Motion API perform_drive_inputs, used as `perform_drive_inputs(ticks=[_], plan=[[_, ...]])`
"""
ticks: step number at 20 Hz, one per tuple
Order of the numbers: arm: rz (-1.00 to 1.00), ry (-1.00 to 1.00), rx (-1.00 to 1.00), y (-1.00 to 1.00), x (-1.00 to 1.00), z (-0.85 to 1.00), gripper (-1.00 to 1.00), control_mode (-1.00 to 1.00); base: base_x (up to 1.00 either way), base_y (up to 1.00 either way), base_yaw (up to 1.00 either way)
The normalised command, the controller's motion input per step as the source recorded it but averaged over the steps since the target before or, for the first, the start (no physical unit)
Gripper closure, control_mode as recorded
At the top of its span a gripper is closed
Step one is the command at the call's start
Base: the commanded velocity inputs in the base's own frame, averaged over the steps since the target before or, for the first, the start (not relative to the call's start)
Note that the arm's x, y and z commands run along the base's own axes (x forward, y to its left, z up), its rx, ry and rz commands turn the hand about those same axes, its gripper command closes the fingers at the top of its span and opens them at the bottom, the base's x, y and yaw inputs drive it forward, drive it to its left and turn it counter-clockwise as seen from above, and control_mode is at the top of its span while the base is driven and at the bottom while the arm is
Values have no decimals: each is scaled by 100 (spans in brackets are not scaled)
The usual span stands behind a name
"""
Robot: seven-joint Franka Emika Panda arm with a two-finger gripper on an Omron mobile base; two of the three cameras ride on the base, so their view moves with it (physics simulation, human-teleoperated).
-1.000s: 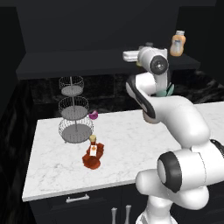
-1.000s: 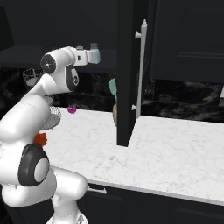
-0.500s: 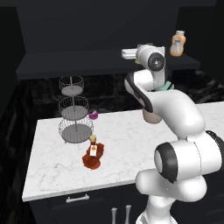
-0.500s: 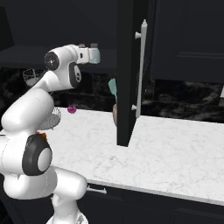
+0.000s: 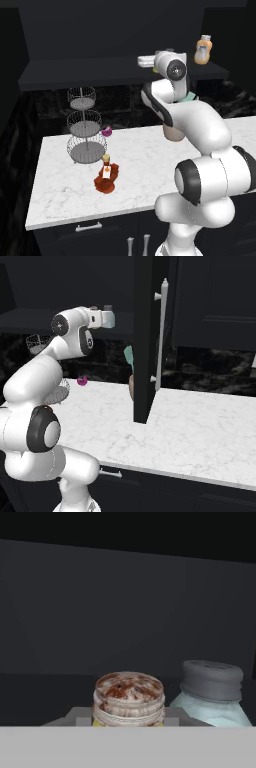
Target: Put the shaker and condiment bottle from the counter next to their counterparts in the cabinet.
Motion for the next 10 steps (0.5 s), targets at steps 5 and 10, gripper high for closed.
perform_drive_inputs(ticks=[5, 10], plan=[[0, 0, 0, 0, -4, -30, 100, -100, 0, 0, 0], [0, -4, -1, 8, 0, -45, -100, -100, 0, 0, 0]])
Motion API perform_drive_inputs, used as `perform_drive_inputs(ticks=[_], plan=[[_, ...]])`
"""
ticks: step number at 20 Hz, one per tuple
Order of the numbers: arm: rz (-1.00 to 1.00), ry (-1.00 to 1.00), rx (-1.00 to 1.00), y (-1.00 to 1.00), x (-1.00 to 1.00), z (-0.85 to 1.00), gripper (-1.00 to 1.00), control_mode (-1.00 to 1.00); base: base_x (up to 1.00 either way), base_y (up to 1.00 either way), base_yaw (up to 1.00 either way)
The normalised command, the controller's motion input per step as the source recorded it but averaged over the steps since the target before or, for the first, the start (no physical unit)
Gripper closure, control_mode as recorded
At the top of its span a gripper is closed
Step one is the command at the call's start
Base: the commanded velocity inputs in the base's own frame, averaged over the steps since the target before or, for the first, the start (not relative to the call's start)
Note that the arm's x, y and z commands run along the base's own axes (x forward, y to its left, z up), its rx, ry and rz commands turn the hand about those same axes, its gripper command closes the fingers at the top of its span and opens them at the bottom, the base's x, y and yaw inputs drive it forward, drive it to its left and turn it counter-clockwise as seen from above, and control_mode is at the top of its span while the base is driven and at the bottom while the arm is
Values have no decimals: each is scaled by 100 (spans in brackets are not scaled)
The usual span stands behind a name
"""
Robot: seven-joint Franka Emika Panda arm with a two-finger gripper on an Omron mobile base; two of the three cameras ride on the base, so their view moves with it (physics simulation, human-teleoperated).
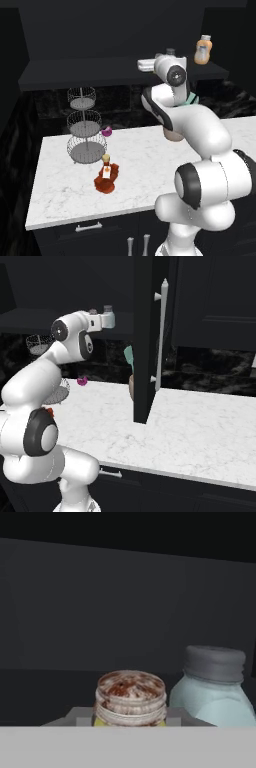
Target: Put the shaker and condiment bottle from the counter next to their counterparts in the cabinet.
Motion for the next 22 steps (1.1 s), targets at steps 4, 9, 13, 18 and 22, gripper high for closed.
perform_drive_inputs(ticks=[4, 9, 13, 18, 22], plan=[[-2, -1, 0, 2, 10, -32, -100, -100, 0, 0, 0], [-2, 0, 0, -2, 16, -12, -100, -100, 0, 0, 0], [-1, 0, 0, 0, 3, -5, -100, -100, 0, 0, 0], [0, -2, 0, 0, 0, -1, -100, -100, 0, 0, 0], [0, -13, 0, 0, -25, 5, -100, -100, 0, 0, 0]])
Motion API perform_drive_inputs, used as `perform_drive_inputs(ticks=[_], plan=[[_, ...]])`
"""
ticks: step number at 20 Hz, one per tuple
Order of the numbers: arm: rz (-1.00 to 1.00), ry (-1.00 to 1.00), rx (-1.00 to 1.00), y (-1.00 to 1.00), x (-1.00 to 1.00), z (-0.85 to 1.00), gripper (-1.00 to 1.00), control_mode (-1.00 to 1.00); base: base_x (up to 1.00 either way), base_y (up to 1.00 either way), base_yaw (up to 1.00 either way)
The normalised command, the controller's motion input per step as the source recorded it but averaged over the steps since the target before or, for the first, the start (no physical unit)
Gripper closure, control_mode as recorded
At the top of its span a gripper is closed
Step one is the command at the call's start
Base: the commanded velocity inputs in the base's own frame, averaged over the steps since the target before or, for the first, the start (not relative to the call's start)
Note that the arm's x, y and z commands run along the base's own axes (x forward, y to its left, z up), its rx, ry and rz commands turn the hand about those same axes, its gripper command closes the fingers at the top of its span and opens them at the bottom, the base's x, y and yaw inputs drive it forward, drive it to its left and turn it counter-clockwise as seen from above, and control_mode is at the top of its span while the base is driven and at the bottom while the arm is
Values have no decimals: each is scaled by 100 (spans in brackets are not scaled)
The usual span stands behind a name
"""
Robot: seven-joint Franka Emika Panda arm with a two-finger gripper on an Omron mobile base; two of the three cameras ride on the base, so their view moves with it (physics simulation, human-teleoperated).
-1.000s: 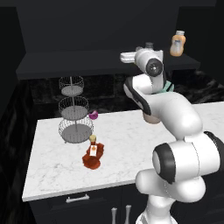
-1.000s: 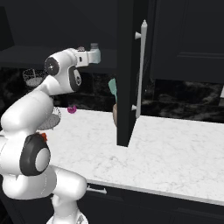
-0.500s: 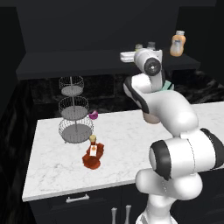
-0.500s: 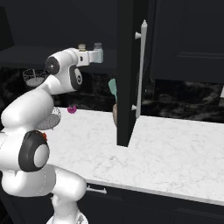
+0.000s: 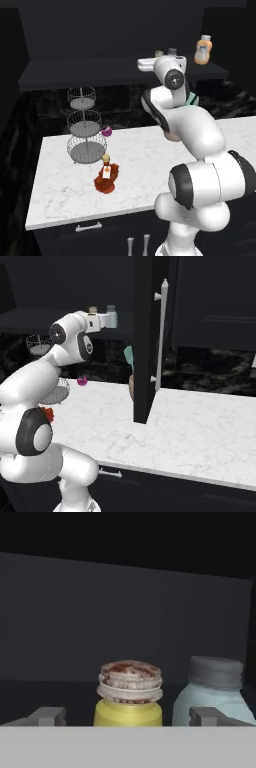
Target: Put the shaker and condiment bottle from the counter next to their counterparts in the cabinet.
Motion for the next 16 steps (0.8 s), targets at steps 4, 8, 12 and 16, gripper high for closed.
perform_drive_inputs(ticks=[4, 8, 12, 16], plan=[[0, -19, 0, 0, -59, 11, -100, -100, 0, 0, 0], [0, -8, 1, 9, -86, 0, -100, -100, 0, 0, 0], [0, 1, 17, 16, -67, 0, -100, -100, 0, 0, 0], [3, 11, 26, 6, -59, 0, -100, -100, 0, 0, 0]])
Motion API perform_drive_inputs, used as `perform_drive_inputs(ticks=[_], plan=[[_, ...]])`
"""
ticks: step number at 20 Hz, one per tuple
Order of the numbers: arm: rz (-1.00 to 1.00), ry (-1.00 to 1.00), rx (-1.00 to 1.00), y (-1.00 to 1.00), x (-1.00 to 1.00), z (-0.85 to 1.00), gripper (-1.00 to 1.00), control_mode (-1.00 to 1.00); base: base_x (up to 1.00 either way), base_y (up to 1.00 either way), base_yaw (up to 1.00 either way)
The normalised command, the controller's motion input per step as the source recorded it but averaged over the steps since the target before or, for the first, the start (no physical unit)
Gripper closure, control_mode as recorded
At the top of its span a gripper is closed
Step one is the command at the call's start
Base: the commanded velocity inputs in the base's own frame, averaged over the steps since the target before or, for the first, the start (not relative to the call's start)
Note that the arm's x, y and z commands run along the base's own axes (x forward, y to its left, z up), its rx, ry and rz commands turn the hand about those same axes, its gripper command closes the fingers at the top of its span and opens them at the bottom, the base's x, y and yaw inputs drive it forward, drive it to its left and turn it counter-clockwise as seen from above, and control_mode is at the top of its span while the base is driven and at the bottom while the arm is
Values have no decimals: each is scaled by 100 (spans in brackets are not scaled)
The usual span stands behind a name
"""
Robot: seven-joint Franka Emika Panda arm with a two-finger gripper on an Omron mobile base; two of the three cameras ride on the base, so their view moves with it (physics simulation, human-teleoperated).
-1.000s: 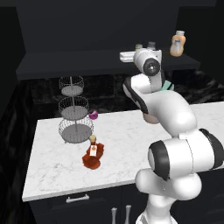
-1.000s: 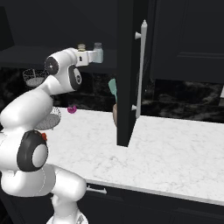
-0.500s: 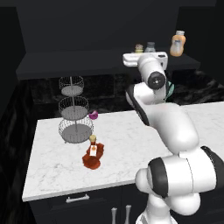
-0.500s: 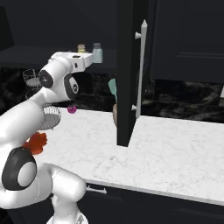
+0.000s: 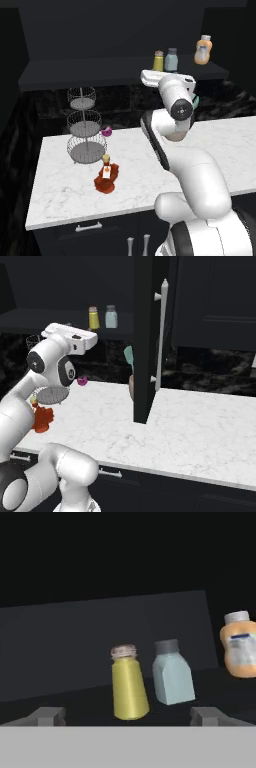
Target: Put the shaker and condiment bottle from the counter next to their counterparts in the cabinet.
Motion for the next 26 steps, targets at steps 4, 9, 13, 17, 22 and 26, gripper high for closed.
perform_drive_inputs(ticks=[4, 9, 13, 17, 22, 26], plan=[[10, 23, 28, 0, -59, 0, -100, -100, 0, 0, 0], [12, 31, 20, 0, -68, 0, -100, -100, 0, 0, 0], [13, 32, 7, 3, -75, 0, -100, -100, 0, 0, 0], [13, 29, 2, 7, -81, -3, -100, -100, 0, 0, 0], [9, 23, 0, 13, -81, -13, -100, -100, 0, 0, 0], [5, 5, 0, 33, -55, -19, -100, -100, 0, 0, 0]])
